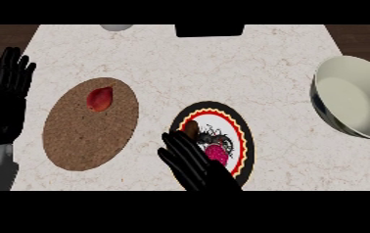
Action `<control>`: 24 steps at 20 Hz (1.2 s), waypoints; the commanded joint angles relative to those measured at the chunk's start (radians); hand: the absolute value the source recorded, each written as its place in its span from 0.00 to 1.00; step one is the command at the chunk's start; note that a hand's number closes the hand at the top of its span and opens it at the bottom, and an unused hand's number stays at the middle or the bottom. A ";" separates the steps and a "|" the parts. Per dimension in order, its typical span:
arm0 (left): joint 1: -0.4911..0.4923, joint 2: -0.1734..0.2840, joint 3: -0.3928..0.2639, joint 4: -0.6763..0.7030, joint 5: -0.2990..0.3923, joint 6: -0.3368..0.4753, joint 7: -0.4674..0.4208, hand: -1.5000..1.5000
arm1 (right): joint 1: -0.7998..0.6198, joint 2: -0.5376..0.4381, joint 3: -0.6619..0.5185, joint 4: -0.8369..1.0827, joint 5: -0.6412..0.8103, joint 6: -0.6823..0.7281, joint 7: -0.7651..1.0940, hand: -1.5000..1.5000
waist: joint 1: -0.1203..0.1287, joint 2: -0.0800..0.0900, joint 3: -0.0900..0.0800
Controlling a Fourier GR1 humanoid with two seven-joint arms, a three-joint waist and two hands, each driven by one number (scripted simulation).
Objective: Pick the cupcake from the plate and place it in the bowl
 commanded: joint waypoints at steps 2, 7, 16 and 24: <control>-0.024 0.012 0.032 0.046 0.018 -0.034 -0.008 0.50 | 0.036 -0.159 -0.007 -0.257 0.203 0.096 0.267 0.00 | -0.013 -0.001 -0.002; -0.015 -0.028 -0.007 0.046 -0.023 -0.008 -0.026 0.50 | 0.050 -0.274 -0.004 -0.411 0.251 0.361 0.528 0.00 | -0.002 0.002 -0.002; -0.063 -0.004 0.024 0.063 0.000 -0.069 -0.020 0.50 | -0.053 -0.339 -0.022 -0.550 0.062 0.850 0.859 0.00 | 0.039 0.013 -0.001; -0.119 -0.104 -0.009 0.131 -0.093 -0.039 -0.039 0.50 | -0.062 -0.181 -0.104 -0.512 0.015 1.008 0.940 0.00 | 0.035 0.013 0.002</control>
